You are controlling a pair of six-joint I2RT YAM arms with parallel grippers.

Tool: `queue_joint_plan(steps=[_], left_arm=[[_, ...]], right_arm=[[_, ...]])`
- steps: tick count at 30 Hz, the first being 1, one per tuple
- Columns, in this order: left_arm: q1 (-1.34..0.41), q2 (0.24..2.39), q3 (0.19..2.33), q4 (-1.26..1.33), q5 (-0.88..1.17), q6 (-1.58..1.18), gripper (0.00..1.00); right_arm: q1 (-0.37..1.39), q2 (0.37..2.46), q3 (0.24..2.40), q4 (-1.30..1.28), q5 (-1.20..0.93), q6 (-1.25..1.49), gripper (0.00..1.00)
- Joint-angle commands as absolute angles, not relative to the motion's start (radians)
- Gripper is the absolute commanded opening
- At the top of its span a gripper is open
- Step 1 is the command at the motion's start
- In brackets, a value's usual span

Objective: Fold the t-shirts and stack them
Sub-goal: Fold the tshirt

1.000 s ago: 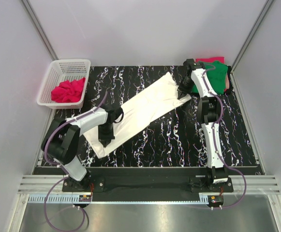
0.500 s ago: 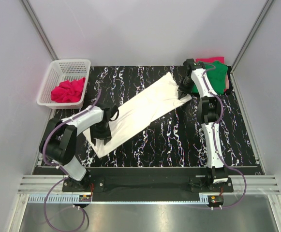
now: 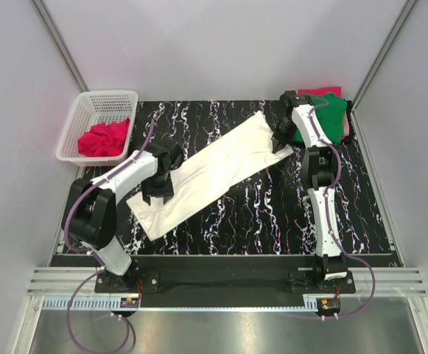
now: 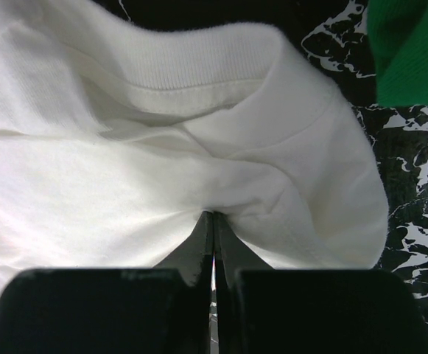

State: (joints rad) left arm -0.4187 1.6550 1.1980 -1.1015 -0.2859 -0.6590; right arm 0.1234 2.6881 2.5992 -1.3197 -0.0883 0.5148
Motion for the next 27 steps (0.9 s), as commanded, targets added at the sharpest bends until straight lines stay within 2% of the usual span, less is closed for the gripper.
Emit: queue_joint_plan(steps=[1,17,27], left_arm=[[-0.413,1.663,1.253,-1.088,-0.262,-0.626,0.54],[-0.419,1.606,1.207,-1.034,-0.108,-0.565,0.50],[-0.422,1.742,1.198,-1.002,-0.176,-0.561,0.50]], right_arm=[[0.114,2.635,2.585,-1.327,-0.048,0.491,0.00],[0.112,2.714,2.678,-1.281,-0.086,0.517,0.08],[0.112,2.698,2.657,-1.279,-0.089,0.517,0.08]])
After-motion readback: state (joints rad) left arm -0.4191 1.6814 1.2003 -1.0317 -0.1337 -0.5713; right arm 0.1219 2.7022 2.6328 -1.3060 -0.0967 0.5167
